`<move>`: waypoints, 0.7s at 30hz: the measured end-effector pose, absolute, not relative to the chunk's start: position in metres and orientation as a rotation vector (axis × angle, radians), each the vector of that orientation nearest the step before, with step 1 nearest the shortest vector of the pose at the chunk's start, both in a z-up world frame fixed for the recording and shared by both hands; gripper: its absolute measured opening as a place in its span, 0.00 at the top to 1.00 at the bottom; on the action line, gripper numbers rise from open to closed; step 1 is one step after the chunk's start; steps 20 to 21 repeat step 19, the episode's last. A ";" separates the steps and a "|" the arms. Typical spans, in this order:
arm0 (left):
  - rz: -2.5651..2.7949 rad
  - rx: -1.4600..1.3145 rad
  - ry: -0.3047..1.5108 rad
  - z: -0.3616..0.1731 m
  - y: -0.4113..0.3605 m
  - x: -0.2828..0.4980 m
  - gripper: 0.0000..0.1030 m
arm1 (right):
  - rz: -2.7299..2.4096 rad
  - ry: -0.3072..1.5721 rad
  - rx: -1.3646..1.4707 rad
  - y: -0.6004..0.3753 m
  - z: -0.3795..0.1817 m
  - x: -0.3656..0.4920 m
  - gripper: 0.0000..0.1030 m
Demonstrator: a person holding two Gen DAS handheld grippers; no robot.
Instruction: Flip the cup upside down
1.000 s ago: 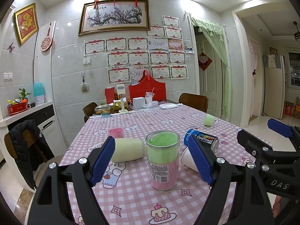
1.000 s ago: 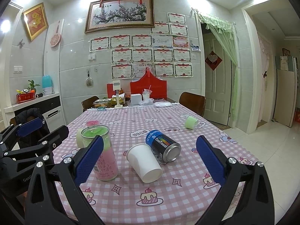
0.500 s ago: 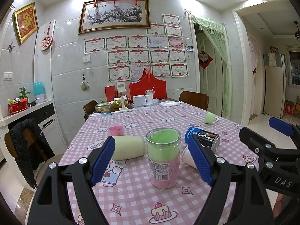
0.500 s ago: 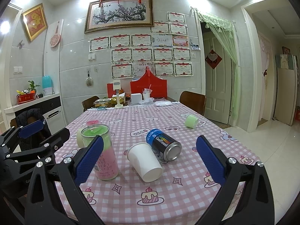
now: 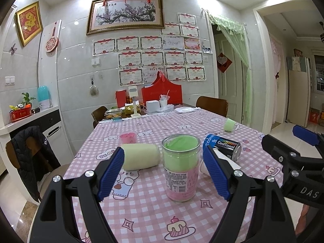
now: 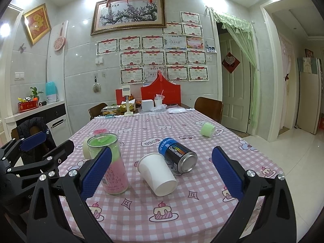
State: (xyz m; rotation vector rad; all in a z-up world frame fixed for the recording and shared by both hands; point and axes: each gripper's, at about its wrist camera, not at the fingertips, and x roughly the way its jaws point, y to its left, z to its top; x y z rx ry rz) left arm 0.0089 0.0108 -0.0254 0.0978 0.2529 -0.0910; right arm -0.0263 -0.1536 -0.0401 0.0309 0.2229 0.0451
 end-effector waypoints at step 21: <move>0.033 0.075 0.369 -0.052 0.039 0.052 0.23 | 0.015 0.323 0.025 -0.145 -0.063 0.027 0.07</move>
